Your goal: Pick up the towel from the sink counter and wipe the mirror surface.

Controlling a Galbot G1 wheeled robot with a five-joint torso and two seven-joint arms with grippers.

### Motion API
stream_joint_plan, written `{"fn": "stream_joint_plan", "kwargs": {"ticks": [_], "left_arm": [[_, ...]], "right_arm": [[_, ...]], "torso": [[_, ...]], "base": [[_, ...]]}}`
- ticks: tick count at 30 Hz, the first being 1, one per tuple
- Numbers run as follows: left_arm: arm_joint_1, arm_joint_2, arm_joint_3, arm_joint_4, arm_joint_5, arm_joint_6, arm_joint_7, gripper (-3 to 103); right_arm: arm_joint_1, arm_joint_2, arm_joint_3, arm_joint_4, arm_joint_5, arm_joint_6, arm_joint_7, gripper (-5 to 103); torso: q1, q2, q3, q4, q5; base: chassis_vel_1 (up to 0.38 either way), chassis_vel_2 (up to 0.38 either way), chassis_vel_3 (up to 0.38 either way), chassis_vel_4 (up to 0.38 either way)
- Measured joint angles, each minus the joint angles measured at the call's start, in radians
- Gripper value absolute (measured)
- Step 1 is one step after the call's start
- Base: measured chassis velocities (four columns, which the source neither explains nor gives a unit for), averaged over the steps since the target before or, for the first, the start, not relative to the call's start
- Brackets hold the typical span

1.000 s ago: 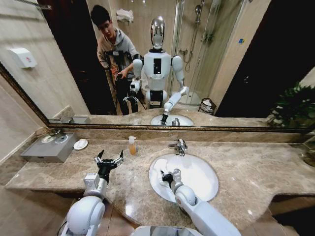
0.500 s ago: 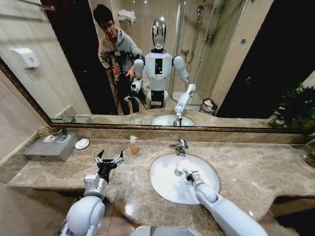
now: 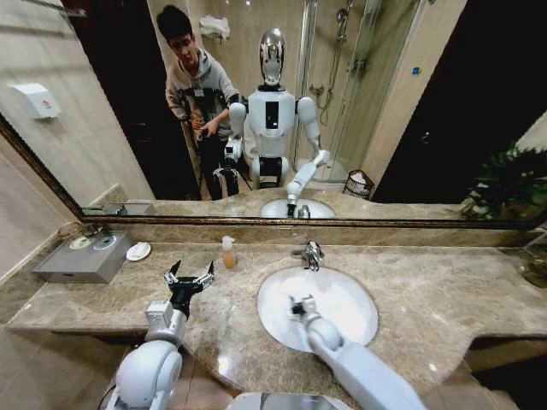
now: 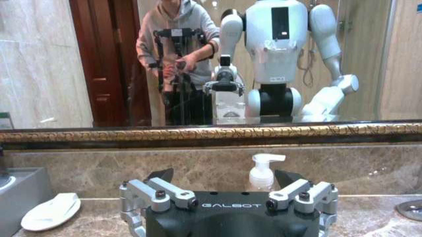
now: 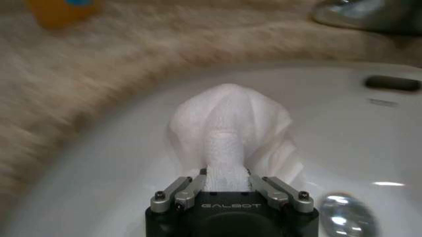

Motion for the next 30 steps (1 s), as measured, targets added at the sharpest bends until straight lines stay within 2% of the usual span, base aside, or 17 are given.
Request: {"fn": "stream_joint_plan", "kwargs": {"ticks": [2, 5, 6, 7, 8, 9, 10, 12, 16, 18, 21, 22, 23, 24, 27, 28, 30], "left_arm": [[0.0, 0.0, 0.0, 0.0, 0.0, 0.0, 0.0, 100], [0.0, 0.0, 0.0, 0.0, 0.0, 0.0, 0.0, 100], [0.0, 0.0, 0.0, 0.0, 0.0, 0.0, 0.0, 100], [0.0, 0.0, 0.0, 0.0, 0.0, 0.0, 0.0, 100], [0.0, 0.0, 0.0, 0.0, 0.0, 0.0, 0.0, 100], [0.0, 0.0, 0.0, 0.0, 0.0, 0.0, 0.0, 100], [0.0, 0.0, 0.0, 0.0, 0.0, 0.0, 0.0, 100], [0.0, 0.0, 0.0, 0.0, 0.0, 0.0, 0.0, 100], [0.0, 0.0, 0.0, 0.0, 0.0, 0.0, 0.0, 100], [0.0, 0.0, 0.0, 0.0, 0.0, 0.0, 0.0, 100], [0.0, 0.0, 0.0, 0.0, 0.0, 0.0, 0.0, 100], [0.0, 0.0, 0.0, 0.0, 0.0, 0.0, 0.0, 100], [0.0, 0.0, 0.0, 0.0, 0.0, 0.0, 0.0, 100], [0.0, 0.0, 0.0, 0.0, 0.0, 0.0, 0.0, 100], [0.0, 0.0, 0.0, 0.0, 0.0, 0.0, 0.0, 100], [0.0, 0.0, 0.0, 0.0, 0.0, 0.0, 0.0, 100], [0.0, 0.0, 0.0, 0.0, 0.0, 0.0, 0.0, 100]], "right_arm": [[-0.001, -0.004, 0.0, 0.016, 0.022, -0.011, 0.012, 18], [-0.038, -0.075, 0.027, 0.039, 0.033, -0.017, 0.019, 18], [-0.038, -0.075, 0.027, 0.039, 0.033, -0.017, 0.019, 18], [-0.06, -0.123, 0.048, 0.04, 0.026, -0.011, 0.016, 18], [-0.087, -0.18, 0.078, 0.04, 0.011, 0.002, 0.01, 18], [-0.103, -0.217, 0.095, 0.045, 0.0, 0.01, 0.007, 18], [-0.103, -0.217, 0.095, 0.045, 0.0, 0.01, 0.007, 18], [-0.135, -0.292, 0.131, 0.075, -0.029, 0.02, 0.011, 18], [-0.154, -0.339, 0.152, 0.111, -0.059, 0.022, 0.014, 18], [-0.15, -0.336, 0.147, 0.113, -0.068, 0.021, 0.012, 18], [-0.124, -0.28, 0.106, 0.09, -0.073, 0.022, 0.003, 18], [-0.124, -0.28, 0.106, 0.09, -0.073, 0.022, 0.003, 18], [-0.107, -0.225, 0.07, 0.074, -0.072, 0.044, -0.013, 18], [-0.107, -0.225, 0.07, 0.074, -0.072, 0.044, -0.013, 18], [-0.073, -0.143, 0.011, 0.059, -0.077, 0.107, -0.058, 18], [-0.063, -0.12, -0.003, 0.06, -0.068, 0.116, -0.063, 18], [-0.058, -0.108, -0.009, 0.062, -0.059, 0.118, -0.063, 18]], "torso": [[0.0, 0.0, 0.0, 0.0002, 0.0001], [0.0, 0.0, 0.0, 0.0, 0.0007], [0.0, 0.0, 0.0, 0.0, 0.0007], [0.0, 0.0, 0.0, 0.0, 0.0005], [0.0, 0.0, 0.0, -0.0012, 0.0], [0.0, 0.0, 0.0, -0.0015, 0.0003], [0.0, 0.0, 0.0, -0.0015, 0.0003], [0.0, 0.0, 0.0, -0.001, 0.0003], [0.0, 0.0, 0.0, -0.0006, 0.0003], [0.0, 0.0, 0.0, -0.0006, -0.0002], [0.0, 0.0, 0.0, -0.0005, 0.0], [0.0, 0.0, 0.0, -0.0005, 0.0], [0.0, 0.0, 0.0, -0.0004, 0.0004], [0.0, 0.0, 0.0, -0.0004, 0.0004], [0.0, 0.0, 0.0, -0.0004, -0.0007], [0.0, 0.0, 0.0, -0.0002, 0.0003], [0.0, 0.0, 0.0, -0.0001, 0.0001]], "base": [[0.0, 0.0, 0.0, 0.0], [0.0, 0.0, 0.0, 0.0], [0.0, 0.0, 0.0, 0.0], [0.0, 0.0, 0.0, 0.0], [0.0, 0.0, 0.0, 0.0], [0.0, 0.0, 0.0, 0.0], [0.0, 0.0, 0.0, 0.0], [0.0, 0.0, 0.0, 0.0], [0.0, 0.0, 0.0, 0.0], [0.0, 0.0, 0.0, 0.0], [0.0, 0.0, 0.0, 0.0], [0.0, 0.0, 0.0, 0.0], [0.0, 0.0, 0.0, 0.0], [0.0, 0.0, 0.0, 0.0], [0.0, 0.0, 0.0, 0.0], [0.0, 0.0, 0.0, 0.0], [0.0, 0.0, 0.0, 0.0]]}}
